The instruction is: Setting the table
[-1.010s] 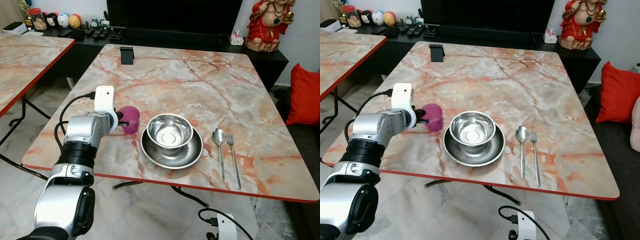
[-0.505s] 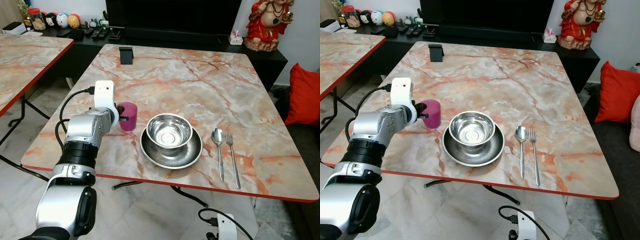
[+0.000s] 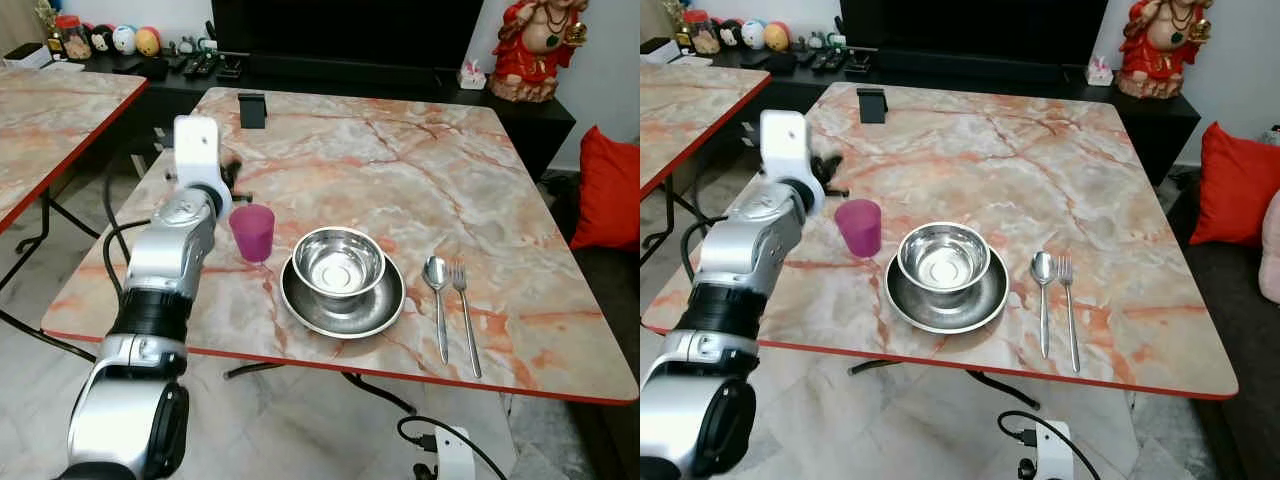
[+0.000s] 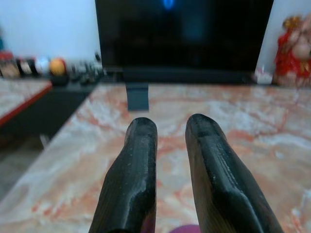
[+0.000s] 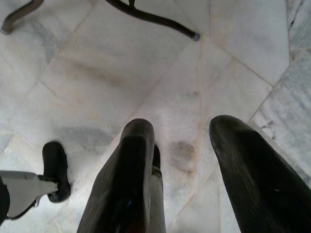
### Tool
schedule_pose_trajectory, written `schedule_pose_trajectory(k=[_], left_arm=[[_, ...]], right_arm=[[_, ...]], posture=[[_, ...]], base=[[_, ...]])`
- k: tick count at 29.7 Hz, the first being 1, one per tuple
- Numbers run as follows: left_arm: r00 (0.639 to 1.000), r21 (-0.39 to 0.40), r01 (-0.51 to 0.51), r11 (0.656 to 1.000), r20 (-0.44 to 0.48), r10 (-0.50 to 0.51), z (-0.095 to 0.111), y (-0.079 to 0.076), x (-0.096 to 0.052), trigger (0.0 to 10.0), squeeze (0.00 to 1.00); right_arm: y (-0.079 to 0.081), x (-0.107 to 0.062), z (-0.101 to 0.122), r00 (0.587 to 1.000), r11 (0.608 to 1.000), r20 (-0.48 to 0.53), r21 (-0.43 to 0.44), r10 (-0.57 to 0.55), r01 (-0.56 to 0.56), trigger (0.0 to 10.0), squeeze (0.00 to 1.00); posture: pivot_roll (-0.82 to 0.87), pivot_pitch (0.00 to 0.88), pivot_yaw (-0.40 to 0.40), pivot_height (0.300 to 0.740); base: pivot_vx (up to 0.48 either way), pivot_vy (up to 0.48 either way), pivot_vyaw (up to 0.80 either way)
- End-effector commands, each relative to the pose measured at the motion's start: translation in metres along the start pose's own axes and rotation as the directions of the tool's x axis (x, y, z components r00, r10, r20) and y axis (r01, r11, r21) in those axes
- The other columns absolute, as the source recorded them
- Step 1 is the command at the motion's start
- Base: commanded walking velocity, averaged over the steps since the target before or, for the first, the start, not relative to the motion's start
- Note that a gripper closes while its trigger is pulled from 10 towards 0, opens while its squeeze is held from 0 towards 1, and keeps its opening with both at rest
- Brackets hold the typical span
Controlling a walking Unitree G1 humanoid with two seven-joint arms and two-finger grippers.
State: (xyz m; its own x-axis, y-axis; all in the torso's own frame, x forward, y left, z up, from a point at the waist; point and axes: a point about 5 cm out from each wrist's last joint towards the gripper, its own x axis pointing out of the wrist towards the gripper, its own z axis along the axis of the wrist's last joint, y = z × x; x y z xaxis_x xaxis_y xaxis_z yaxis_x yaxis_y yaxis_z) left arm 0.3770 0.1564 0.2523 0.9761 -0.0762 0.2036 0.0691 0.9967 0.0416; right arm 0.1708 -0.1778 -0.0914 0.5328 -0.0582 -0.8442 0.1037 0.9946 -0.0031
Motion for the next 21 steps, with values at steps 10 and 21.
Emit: schedule_pose_trajectory(k=[10, 21], left_arm=[[0.992, 0.086, 0.006, 0.996, 0.125, -0.017, -0.029, 0.007, -0.039, 10.0, 0.00], [0.991, 0.193, 0.019, 0.981, 0.124, -0.044, -0.032, 0.020, -0.040, 10.0, 0.00]], right_arm=[[-0.002, -0.001, 0.003, 0.998, 0.997, 0.048, 0.059, -0.044, 0.041, 10.0, 0.00], [0.002, -0.001, 0.000, 0.996, 0.992, 0.051, 0.105, -0.074, 0.068, 10.0, 0.00]], posture=[[0.02, 0.000, -0.036, 0.740], [0.02, 0.000, 0.016, 0.740]], base=[[0.000, 0.000, 0.00], [0.000, 0.000, 0.00]])
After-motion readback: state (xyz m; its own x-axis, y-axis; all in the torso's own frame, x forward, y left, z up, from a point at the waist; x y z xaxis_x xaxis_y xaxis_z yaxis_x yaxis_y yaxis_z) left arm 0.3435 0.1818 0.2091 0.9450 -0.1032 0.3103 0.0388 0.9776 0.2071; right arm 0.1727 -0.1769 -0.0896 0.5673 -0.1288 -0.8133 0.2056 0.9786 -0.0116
